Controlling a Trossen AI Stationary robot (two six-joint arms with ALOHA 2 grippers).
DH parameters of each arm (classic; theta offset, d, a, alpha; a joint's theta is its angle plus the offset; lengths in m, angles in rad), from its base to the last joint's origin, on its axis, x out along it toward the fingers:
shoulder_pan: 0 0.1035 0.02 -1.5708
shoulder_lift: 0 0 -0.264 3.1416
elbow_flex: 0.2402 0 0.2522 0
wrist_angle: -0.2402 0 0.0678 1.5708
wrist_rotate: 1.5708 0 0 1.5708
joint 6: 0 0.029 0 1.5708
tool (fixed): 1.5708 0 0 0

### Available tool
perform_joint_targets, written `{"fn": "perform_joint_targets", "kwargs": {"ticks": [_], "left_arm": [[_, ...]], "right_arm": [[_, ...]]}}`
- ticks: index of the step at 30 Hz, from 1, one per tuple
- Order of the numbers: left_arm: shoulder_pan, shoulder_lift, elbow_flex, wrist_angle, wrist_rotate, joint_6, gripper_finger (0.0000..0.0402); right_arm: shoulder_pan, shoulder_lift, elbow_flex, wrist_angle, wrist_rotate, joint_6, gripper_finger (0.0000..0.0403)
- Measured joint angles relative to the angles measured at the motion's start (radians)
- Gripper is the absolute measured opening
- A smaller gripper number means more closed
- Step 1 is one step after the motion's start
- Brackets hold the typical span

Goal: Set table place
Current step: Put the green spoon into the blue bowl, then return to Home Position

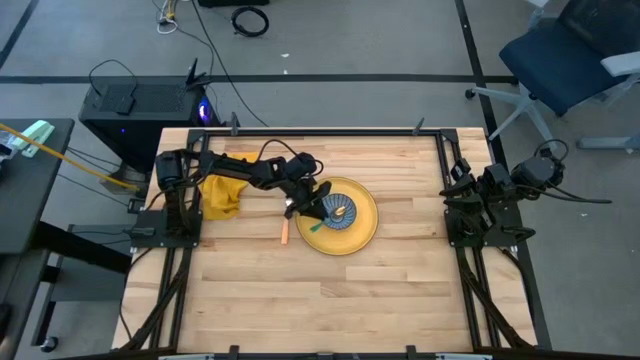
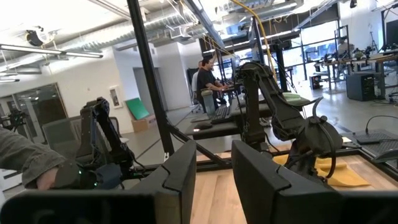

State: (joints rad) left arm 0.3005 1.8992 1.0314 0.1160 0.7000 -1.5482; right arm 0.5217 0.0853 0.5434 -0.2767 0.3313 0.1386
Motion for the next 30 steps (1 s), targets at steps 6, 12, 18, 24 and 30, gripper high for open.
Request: {"fn": "perform_joint_targets", "kwargs": {"ticks": [6,12,18,24,30], "left_arm": [[0.002,0.0,0.0,0.022,-0.001,0.0,0.0089],[0.005,0.0,0.0,0.032,-0.008,0.0,0.0085],[0.017,-0.004,-0.001,0.032,-0.008,0.026,0.0091],[0.043,-0.101,0.023,0.041,-0.032,0.117,0.0085],[0.089,-0.301,0.084,0.043,-0.083,0.206,0.0085]], "right_arm": [[0.0,0.0,0.0,0.0,0.0,0.0,0.011],[0.0,0.0,0.0,0.0,0.0,0.0,0.011],[0.0,0.0,0.0,0.0,0.0,0.0,0.011],[0.0,0.0,0.0,0.001,0.0,0.0,0.011],[0.0,0.0,0.0,0.0,0.0,0.0,0.011]]}}
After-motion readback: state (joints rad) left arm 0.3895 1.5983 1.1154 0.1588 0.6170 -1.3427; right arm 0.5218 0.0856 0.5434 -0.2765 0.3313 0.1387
